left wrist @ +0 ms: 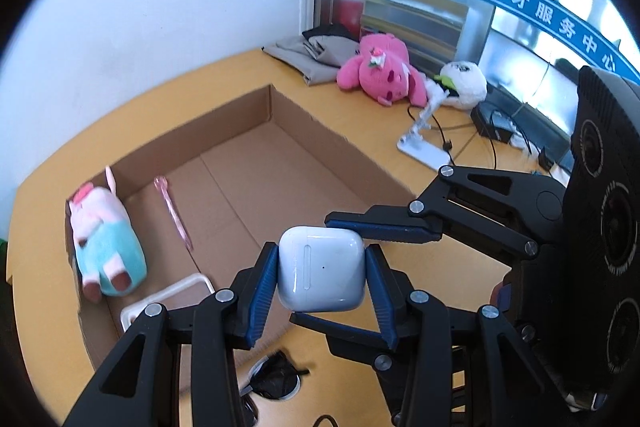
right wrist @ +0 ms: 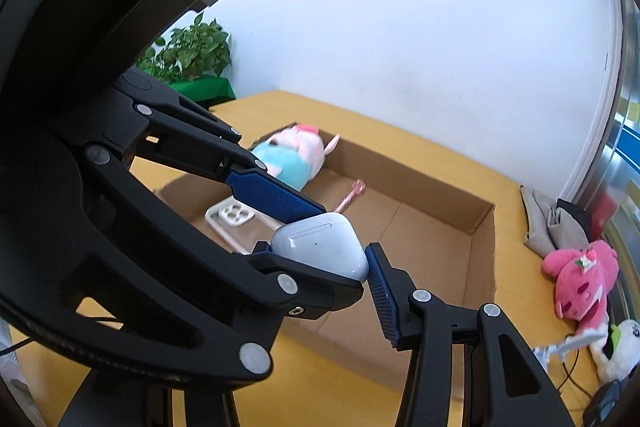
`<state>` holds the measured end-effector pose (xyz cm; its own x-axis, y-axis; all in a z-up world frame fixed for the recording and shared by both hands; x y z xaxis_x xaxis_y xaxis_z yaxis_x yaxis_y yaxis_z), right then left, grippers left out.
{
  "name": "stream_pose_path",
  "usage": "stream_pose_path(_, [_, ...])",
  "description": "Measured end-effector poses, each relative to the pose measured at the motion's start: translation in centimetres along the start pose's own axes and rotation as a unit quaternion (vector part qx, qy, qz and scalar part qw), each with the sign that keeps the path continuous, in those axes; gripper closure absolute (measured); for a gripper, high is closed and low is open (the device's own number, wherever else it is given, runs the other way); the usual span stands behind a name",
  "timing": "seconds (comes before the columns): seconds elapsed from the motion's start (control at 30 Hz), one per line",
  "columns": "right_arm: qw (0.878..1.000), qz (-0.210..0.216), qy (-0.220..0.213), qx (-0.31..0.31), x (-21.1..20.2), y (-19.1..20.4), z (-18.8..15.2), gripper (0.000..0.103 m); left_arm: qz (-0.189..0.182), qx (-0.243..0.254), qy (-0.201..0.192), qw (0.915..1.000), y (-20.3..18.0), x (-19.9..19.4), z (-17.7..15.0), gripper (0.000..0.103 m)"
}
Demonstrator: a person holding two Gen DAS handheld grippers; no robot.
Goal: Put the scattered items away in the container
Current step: 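Lift the earbud case with the left gripper and carry it toward the box, then lower the earbud case into the box and open the left gripper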
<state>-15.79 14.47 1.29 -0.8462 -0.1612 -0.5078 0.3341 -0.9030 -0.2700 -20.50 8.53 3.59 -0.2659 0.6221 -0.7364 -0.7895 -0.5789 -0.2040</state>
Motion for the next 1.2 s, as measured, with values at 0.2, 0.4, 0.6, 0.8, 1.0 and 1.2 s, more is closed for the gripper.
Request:
stream_pose_path(0.2, [1.0, 0.011, 0.005, -0.003, 2.5, -1.8, 2.8, 0.052, -0.013, -0.01, 0.005, 0.9999, 3.1, 0.3, 3.2, 0.06])
stream_pose_path(0.4, [0.999, 0.033, 0.032, 0.009, 7.4, -3.5, 4.8, 0.052, -0.03, -0.038, 0.016, 0.9987, 7.8, 2.5, 5.7, 0.061])
stream_pose_path(0.6, [0.997, 0.047, 0.056, 0.006, 12.7, -4.7, 6.2, 0.052, -0.038, -0.057, 0.033, 0.9971, 12.5, 5.2, 7.8, 0.06])
stream_pose_path(0.8, [0.995, 0.059, 0.078, -0.004, 18.3, -6.1, 7.0, 0.052, -0.048, -0.077, 0.047, 0.9948, 16.9, 8.3, 9.5, 0.06])
stream_pose_path(1.0, [0.99, 0.079, 0.115, 0.001, 24.3, -7.3, 6.5, 0.052, -0.07, -0.112, 0.067, 0.989, 21.4, 12.7, 10.2, 0.061])
stream_pose_path(1.2, [0.981, 0.103, 0.163, 0.007, 29.5, -7.5, 4.1, 0.052, -0.082, -0.148, 0.103, 0.9802, 24.5, 17.5, 9.2, 0.061])
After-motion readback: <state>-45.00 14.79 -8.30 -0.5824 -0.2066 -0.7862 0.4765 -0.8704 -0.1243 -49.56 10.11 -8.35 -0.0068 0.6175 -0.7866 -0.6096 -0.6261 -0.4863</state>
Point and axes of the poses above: each gripper's, at about its wrist camera, not at the fingertips, and x roughly the way its jaws point, y to its left, z to its top, the point moved 2 cm from there along x, roughly the way its jaws point, and after that the axes turned 12 degrees about -z, right-handed, at the moved point
